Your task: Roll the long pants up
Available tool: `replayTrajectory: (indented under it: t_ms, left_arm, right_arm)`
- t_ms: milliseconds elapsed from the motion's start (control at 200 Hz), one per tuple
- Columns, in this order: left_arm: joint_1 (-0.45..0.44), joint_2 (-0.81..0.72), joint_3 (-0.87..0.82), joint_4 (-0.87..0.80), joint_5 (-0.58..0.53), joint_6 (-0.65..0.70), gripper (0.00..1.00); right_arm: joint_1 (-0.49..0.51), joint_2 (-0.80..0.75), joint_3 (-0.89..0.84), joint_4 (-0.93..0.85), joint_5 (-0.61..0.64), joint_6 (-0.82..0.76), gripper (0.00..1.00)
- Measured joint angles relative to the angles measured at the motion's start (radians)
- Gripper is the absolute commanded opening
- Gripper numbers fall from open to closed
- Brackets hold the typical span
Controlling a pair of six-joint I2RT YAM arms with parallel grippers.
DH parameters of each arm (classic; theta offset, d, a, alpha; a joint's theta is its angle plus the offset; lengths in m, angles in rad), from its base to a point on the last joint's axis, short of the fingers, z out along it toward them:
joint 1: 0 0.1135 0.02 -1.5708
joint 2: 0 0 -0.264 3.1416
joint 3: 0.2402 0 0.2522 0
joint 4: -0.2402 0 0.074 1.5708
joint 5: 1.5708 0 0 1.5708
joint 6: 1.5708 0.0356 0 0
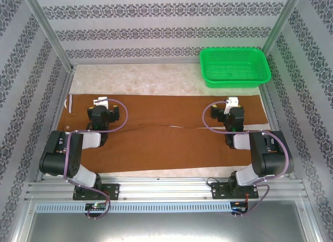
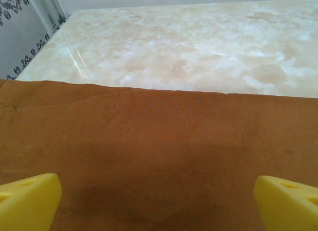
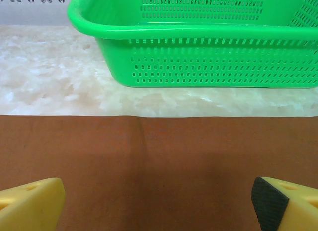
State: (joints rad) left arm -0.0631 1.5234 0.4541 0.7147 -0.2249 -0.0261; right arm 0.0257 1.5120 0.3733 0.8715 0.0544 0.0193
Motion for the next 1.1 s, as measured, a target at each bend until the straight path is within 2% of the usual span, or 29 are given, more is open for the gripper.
replayTrajectory:
  t_ms: [634, 729, 814, 899, 1024, 1104]
  left_arm:
    - [0.000, 0.000, 0.015, -0.029, 0.011, 0.000, 1.00]
    - [0.001, 0.040, 0.117, -0.168, 0.011, 0.000, 1.00]
    - [0.000, 0.155, 0.376, -0.420, -0.052, -0.025, 1.00]
    - [0.000, 0.268, 0.577, -0.531, -0.103, -0.032, 1.00]
    - [-0.012, 0.246, 0.565, -0.609, -0.159, -0.031, 1.00]
    - [-0.016, 0.152, 0.478, -0.632, -0.185, -0.037, 1.00]
  right_arm:
    - [0.000, 0.000, 0.000, -0.001, 0.000, 0.000, 0.98]
    - [0.000, 0.000, 0.000, -0.002, 0.000, 0.000, 0.98]
    - [0.000, 0.000, 0.000, -0.006, -0.001, 0.000, 0.98]
    - [0.000, -0.009, 0.006, -0.033, 0.018, 0.007, 0.98]
    - [0.000, -0.084, 0.111, -0.259, 0.091, 0.033, 0.98]
    - [0.000, -0.161, 0.188, -0.349, 0.120, 0.046, 0.98]
